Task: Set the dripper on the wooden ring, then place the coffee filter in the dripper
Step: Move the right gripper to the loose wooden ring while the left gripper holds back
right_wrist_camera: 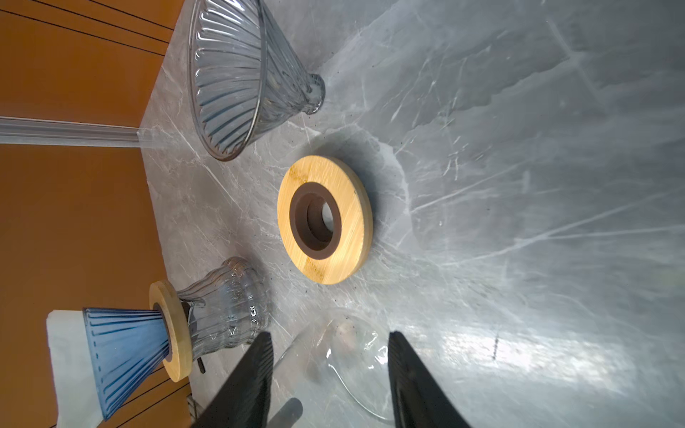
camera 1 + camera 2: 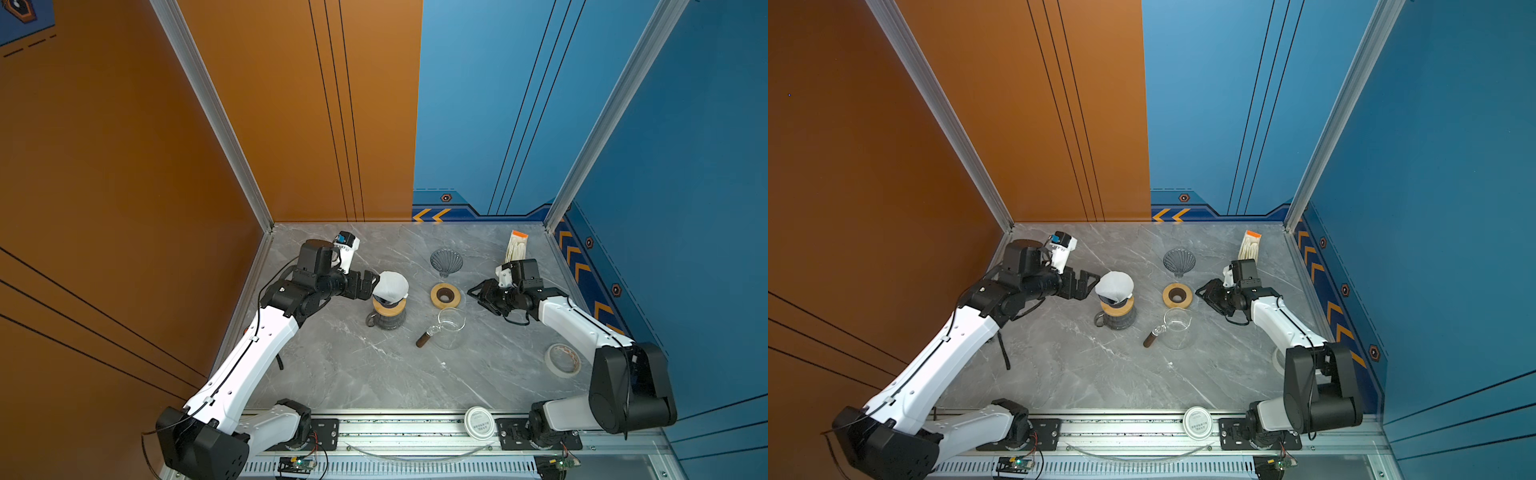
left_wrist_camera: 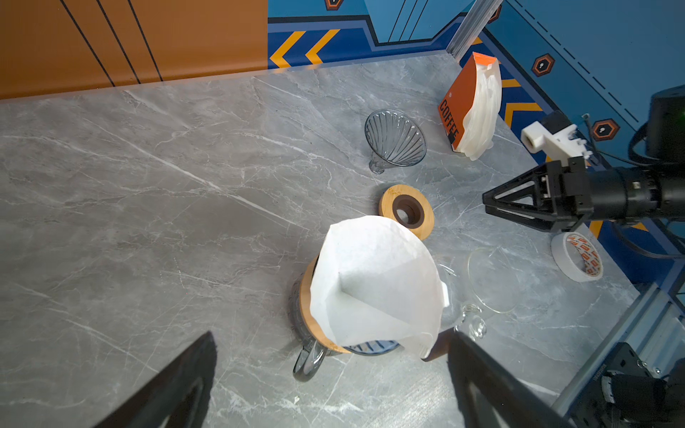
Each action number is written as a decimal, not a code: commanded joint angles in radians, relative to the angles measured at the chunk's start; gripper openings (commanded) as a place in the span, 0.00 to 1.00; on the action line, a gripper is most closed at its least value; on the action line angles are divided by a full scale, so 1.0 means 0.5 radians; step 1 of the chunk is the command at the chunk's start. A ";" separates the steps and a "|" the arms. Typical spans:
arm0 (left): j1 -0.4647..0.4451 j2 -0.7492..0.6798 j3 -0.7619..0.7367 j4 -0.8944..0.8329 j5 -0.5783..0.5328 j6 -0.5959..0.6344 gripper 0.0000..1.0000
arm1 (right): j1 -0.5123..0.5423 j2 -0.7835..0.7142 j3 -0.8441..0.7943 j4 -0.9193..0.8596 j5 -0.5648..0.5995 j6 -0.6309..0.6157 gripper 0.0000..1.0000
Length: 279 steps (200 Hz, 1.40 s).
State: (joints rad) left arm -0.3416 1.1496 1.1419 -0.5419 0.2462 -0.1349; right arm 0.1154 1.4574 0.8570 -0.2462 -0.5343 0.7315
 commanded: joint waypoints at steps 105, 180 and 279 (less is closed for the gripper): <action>0.171 -0.053 -0.080 0.016 0.103 -0.006 0.98 | 0.102 0.590 -0.030 0.771 -0.119 0.284 0.52; 0.190 -0.030 -0.034 0.013 0.173 0.000 0.98 | 0.132 0.770 0.038 0.905 -0.113 0.344 0.45; 0.186 -0.007 -0.008 -0.011 0.190 -0.009 0.98 | 0.165 0.688 0.047 0.873 -0.051 0.345 0.30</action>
State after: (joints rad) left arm -0.2550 1.1427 1.1122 -0.5411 0.3157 -0.1387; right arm 0.1909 1.8275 0.8612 0.2024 -0.5831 0.9138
